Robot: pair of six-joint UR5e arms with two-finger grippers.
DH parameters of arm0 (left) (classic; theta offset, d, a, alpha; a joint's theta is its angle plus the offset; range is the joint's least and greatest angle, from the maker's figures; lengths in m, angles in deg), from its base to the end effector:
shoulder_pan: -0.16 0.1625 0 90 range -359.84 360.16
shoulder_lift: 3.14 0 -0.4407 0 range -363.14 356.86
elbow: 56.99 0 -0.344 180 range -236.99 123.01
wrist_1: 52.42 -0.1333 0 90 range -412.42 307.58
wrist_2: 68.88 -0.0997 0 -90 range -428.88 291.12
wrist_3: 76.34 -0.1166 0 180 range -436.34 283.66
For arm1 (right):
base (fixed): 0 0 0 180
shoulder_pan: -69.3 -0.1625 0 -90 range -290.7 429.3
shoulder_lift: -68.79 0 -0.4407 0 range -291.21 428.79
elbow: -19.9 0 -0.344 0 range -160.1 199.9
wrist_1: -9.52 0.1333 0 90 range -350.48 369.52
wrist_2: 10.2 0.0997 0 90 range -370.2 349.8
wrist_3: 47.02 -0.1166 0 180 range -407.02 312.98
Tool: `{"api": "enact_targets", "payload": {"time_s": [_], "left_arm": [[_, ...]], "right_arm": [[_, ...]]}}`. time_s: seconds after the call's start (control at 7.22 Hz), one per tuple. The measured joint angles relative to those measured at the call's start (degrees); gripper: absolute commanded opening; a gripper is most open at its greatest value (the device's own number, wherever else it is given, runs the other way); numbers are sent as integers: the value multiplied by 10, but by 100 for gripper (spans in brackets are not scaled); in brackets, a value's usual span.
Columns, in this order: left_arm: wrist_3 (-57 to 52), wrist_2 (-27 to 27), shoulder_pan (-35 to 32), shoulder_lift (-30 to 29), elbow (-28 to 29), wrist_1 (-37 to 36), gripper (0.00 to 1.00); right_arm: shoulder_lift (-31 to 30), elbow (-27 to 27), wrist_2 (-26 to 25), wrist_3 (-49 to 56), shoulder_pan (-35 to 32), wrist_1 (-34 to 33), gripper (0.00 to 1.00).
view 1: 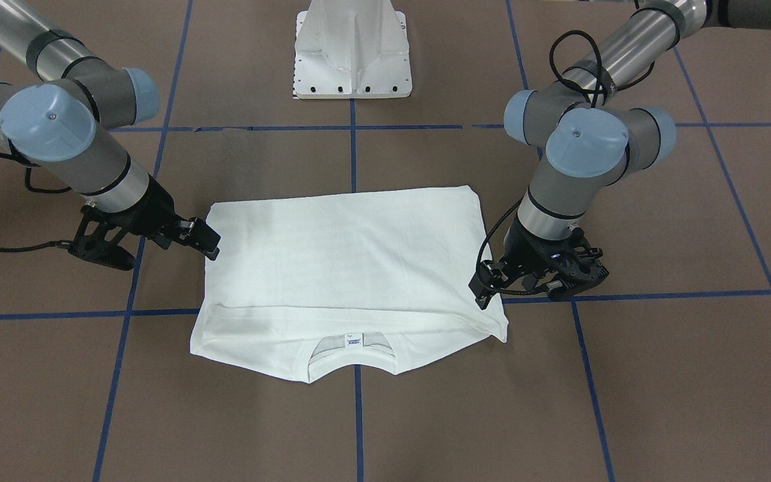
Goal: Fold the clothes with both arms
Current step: 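Move the right gripper to the folded shirt's side edge and grasp it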
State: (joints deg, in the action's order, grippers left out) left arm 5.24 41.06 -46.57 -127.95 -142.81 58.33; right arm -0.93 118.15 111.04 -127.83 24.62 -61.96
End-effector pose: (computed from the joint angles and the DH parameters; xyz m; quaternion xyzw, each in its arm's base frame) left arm 0.4086 -0.5705 0.3396 0.0593 0.4507 -0.2203 0.8630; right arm -0.3725 -0.4708 0.4065 -0.0460 -0.4545 0.1668 0.8738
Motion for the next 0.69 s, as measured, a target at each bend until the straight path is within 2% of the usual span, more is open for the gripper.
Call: {"api": "enact_targets", "payload": {"time_s": [0.28, 0.42, 0.55, 0.69], "left_arm": [[0, 0, 0, 1, -26, -20, 99], [0, 0, 0, 1, -31, -23, 99], [0, 0, 0, 2, -34, -24, 99], [0, 0, 0, 3, -35, -24, 99]], "right_arm": [[-34, 29, -47, -19, 56, -1, 98], [-39, 30, -61, -21, 73, -1, 85], [-40, 30, -69, -21, 82, -1, 68], [-41, 29, -72, -21, 87, 0, 66]]}}
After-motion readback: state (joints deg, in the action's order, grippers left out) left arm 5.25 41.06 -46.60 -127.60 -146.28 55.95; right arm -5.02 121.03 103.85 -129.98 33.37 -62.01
